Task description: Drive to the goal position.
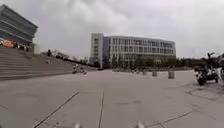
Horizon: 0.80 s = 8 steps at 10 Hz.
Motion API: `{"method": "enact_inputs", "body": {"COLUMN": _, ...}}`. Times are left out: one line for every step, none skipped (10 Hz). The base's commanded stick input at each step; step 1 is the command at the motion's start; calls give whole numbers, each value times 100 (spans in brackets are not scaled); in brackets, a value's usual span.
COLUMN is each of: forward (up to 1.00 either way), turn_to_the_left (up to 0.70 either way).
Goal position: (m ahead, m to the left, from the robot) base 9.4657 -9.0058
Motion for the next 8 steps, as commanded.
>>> {"method": "enact_inputs", "body": {"forward": 50, "turn_to_the_left": 0}}
{"method": "enact_inputs", "body": {"forward": 50, "turn_to_the_left": 0}}
{"method": "enact_inputs", "body": {"forward": 50, "turn_to_the_left": 0}}
{"method": "enact_inputs", "body": {"forward": 50, "turn_to_the_left": 0}}
{"method": "enact_inputs", "body": {"forward": 50, "turn_to_the_left": 0}}
{"method": "enact_inputs", "body": {"forward": 50, "turn_to_the_left": 0}}
{"method": "enact_inputs", "body": {"forward": 50, "turn_to_the_left": 0}}
{"method": "enact_inputs", "body": {"forward": 50, "turn_to_the_left": 0}}
